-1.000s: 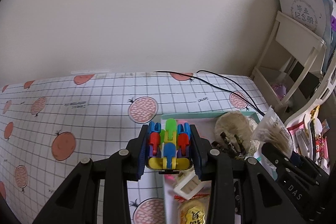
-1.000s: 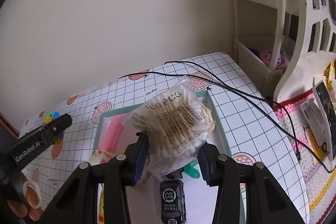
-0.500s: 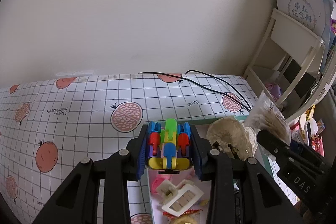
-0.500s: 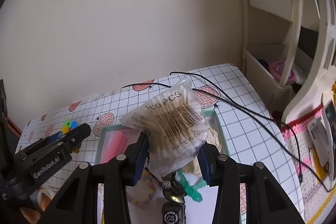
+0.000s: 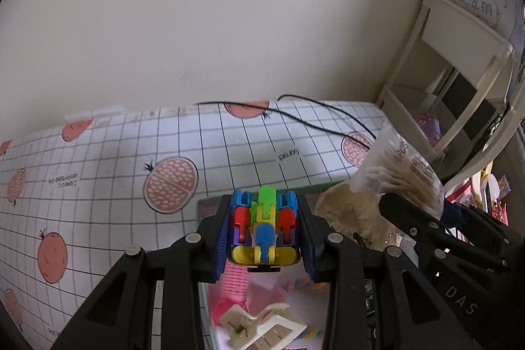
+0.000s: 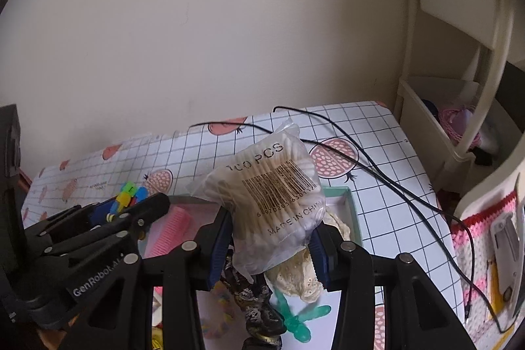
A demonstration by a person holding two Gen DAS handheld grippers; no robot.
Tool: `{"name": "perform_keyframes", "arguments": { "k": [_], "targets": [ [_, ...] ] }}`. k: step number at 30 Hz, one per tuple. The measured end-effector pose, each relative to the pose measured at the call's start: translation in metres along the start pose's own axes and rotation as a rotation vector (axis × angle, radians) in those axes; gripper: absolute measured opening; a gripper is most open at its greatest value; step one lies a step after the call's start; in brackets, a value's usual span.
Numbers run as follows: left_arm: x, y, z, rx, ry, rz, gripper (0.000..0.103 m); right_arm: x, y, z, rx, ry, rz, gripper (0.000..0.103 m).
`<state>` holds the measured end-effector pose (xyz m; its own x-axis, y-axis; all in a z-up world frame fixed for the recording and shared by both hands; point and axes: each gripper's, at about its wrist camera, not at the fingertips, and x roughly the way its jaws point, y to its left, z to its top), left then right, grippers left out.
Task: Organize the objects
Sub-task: 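Carry the block toy with left tool while right tool carries the swab bag into the tray, then open left tool to drop the block toy while right tool releases the swab bag in the tray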
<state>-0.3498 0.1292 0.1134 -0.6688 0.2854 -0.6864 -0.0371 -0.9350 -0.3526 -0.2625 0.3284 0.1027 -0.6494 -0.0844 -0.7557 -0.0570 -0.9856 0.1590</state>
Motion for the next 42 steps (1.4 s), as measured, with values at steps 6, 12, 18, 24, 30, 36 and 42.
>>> {"name": "perform_keyframes", "arguments": {
  "k": [6,12,18,24,30,36,42],
  "targets": [
    [0.012,0.0,-0.006,-0.005,0.04,-0.001,0.038,0.014,-0.002,-0.002,-0.011,0.048,-0.01,0.046],
    [0.021,-0.001,-0.014,0.001,0.074,0.011,0.038,0.021,-0.001,-0.01,-0.021,0.077,-0.009,0.046],
    [0.028,0.001,-0.019,0.005,0.103,0.021,0.038,0.026,0.001,-0.015,-0.03,0.094,-0.006,0.046],
    [0.028,0.002,-0.019,0.014,0.106,0.029,0.038,0.03,-0.001,-0.018,-0.021,0.11,-0.007,0.046],
    [0.028,-0.002,-0.02,0.038,0.112,0.036,0.038,0.034,-0.001,-0.022,-0.023,0.123,-0.014,0.048],
    [0.026,-0.004,-0.021,0.052,0.115,0.031,0.038,0.033,0.0,-0.022,-0.024,0.121,-0.017,0.048],
    [0.025,-0.005,-0.022,0.06,0.123,0.022,0.044,0.031,-0.004,-0.023,-0.015,0.122,-0.022,0.049]
  ]
}}
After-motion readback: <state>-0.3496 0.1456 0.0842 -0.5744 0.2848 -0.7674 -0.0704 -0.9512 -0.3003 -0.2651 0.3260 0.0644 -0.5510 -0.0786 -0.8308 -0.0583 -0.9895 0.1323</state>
